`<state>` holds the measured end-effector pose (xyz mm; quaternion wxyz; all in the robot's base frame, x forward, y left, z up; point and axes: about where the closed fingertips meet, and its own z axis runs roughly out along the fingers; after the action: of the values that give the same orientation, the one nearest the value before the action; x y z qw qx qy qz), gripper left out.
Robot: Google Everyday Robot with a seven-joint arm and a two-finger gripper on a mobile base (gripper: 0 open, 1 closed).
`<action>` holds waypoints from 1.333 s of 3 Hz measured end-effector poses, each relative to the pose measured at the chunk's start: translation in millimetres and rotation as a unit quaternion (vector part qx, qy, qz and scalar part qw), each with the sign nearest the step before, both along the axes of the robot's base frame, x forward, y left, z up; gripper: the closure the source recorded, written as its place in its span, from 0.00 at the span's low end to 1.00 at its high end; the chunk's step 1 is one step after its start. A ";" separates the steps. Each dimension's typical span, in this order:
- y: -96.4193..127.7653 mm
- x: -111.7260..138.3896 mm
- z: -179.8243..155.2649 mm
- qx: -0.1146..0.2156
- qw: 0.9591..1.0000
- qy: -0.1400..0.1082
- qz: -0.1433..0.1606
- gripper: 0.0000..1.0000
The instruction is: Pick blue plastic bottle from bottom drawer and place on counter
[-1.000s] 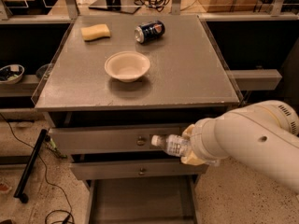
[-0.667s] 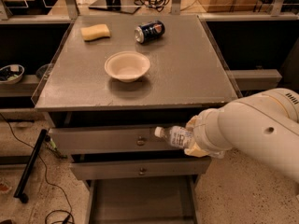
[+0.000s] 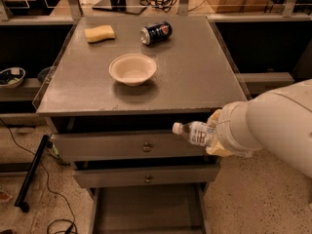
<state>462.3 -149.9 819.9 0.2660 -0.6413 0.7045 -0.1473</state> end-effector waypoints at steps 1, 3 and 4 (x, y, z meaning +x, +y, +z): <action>-2.0 1.0 1.9 0.001 1.000 -0.001 -0.003 1.00; -22.7 24.3 39.2 -0.006 1.000 -0.021 -0.021 1.00; -22.5 34.5 53.3 -0.007 0.999 -0.030 -0.019 1.00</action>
Offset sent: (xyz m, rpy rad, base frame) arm 0.0269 -0.0302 0.0388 -0.0024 -0.0367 -0.0627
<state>496.8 -172.4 873.3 0.2793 -0.6247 0.7074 -0.1769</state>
